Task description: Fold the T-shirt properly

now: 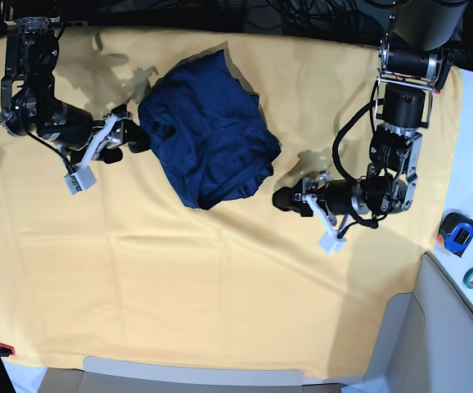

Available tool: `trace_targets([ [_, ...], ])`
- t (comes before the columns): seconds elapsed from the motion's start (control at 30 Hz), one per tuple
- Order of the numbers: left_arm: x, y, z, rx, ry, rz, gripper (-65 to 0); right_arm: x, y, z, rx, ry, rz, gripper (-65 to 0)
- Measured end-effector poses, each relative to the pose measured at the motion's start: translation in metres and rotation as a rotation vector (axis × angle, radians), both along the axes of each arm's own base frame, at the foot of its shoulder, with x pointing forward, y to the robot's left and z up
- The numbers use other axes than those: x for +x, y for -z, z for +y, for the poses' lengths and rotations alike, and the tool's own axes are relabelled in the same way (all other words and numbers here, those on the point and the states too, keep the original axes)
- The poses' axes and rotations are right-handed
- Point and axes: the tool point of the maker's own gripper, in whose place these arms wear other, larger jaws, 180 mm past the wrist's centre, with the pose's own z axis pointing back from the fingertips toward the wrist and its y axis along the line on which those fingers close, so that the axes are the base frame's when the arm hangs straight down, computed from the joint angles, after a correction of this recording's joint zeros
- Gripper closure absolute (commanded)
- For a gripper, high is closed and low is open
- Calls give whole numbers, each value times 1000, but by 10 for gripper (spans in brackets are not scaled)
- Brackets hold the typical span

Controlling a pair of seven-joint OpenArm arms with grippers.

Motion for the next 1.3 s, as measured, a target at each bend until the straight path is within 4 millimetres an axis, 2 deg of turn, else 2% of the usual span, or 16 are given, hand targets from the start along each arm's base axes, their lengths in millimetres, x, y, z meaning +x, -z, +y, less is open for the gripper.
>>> trace_targets([
  [0.07,-7,-1,17,-11,-43,7,-257,5,-5,-10,2,44,-20,-410],
  [0.13,-17,-5,32,-17,-74,9,-259,5,-4,-6,27,56,-21,-410],
  [0.23,-38,-8,46,-13,-80,23,-260,3,-2,9,68,46,-14,-410],
  [0.4,-70,2,57,-19,-115,59,-261,4,-2,13,85,52,-16,-412],
  [0.5,-83,9,49,-54,-117,88,-267,3,2,19,91,39,-4,-412],
  [0.63,-83,9,37,-81,-115,87,-291,-4,16,31,102,3,51,-412],
  [0.73,-87,11,15,-87,-47,93,-291,-7,20,38,108,-15,64,-412],
  [0.93,-95,10,-31,-141,46,102,-291,-8,21,37,107,-13,68,-412],
  [1.1,-82,4,-40,-122,66,84,-291,-9,22,37,107,-13,73,-412],
  [1.3,-81,7,-57,-148,112,119,-291,-9,22,37,106,-13,73,-410],
])
